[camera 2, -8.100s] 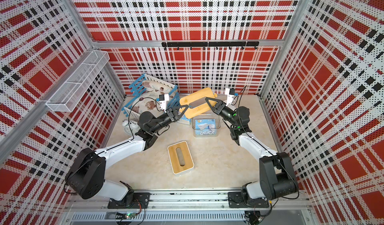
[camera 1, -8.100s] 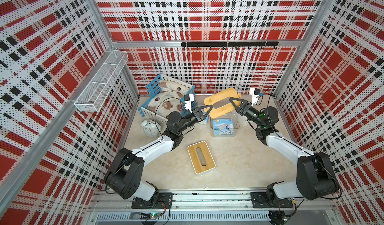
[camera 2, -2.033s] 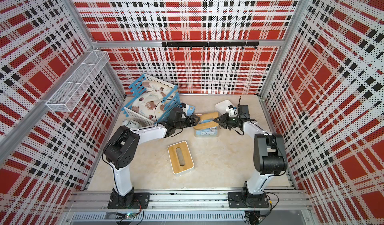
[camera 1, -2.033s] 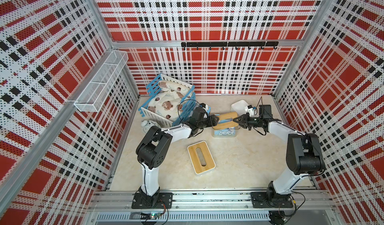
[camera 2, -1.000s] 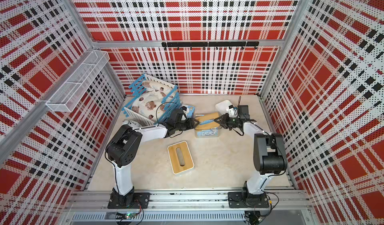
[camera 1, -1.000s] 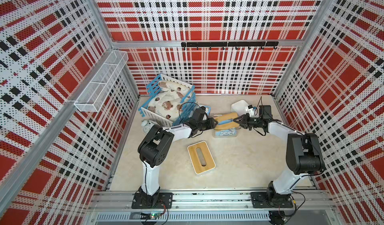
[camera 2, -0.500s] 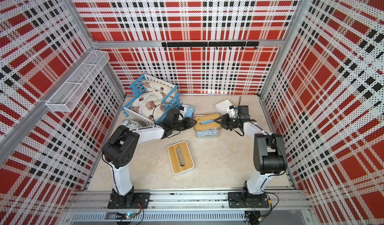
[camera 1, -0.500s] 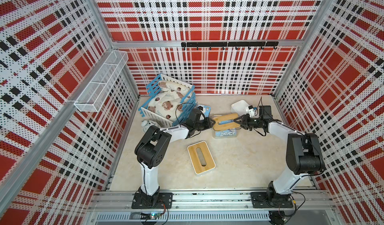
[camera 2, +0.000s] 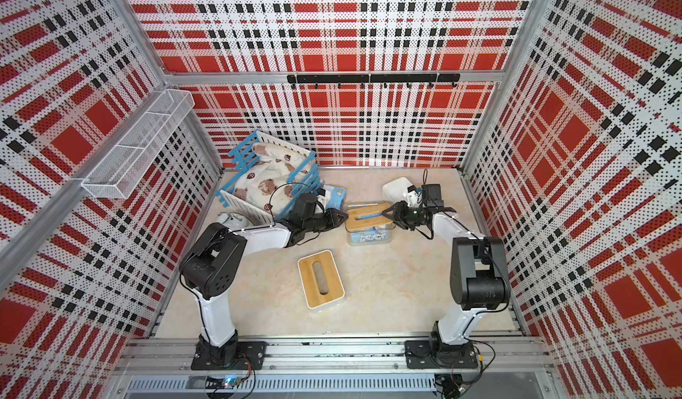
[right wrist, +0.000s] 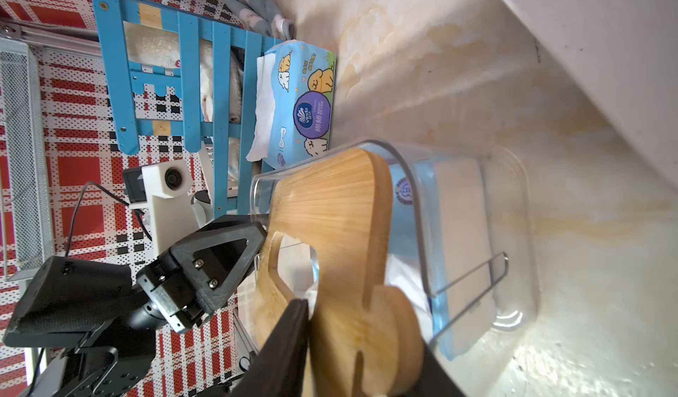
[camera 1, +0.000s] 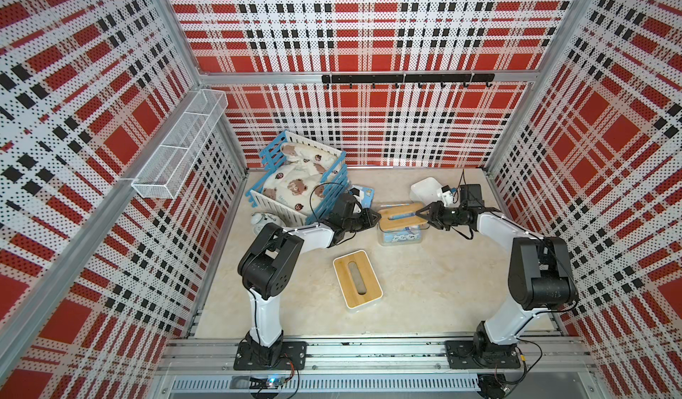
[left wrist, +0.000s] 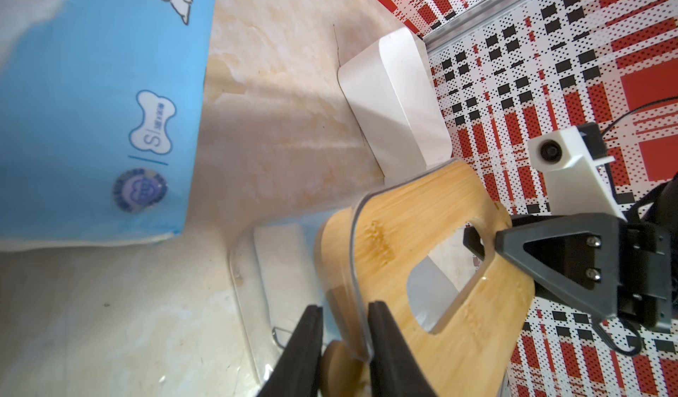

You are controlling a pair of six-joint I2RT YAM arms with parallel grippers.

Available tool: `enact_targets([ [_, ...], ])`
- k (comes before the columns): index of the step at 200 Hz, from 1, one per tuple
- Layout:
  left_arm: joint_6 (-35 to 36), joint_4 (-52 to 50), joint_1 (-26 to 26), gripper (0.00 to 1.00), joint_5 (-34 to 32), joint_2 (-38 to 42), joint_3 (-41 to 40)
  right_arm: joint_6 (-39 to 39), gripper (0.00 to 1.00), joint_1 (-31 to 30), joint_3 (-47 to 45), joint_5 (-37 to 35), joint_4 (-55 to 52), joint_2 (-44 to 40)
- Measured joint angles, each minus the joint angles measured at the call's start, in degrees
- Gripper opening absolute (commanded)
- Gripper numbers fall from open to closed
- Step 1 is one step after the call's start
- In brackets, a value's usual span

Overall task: Put the tissue paper into the tissue box
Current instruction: Close the box lid on the tissue box.

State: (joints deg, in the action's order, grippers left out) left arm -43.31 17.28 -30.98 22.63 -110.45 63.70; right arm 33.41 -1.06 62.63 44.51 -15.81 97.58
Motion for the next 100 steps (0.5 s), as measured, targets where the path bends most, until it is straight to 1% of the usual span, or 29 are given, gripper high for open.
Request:
enact_targets([
  [100, 0.5, 1.6, 0.0, 0.24, 0.0, 0.0, -0.8, -5.7, 0.41, 0.1, 1.6, -5.8, -6.5, -2.8],
])
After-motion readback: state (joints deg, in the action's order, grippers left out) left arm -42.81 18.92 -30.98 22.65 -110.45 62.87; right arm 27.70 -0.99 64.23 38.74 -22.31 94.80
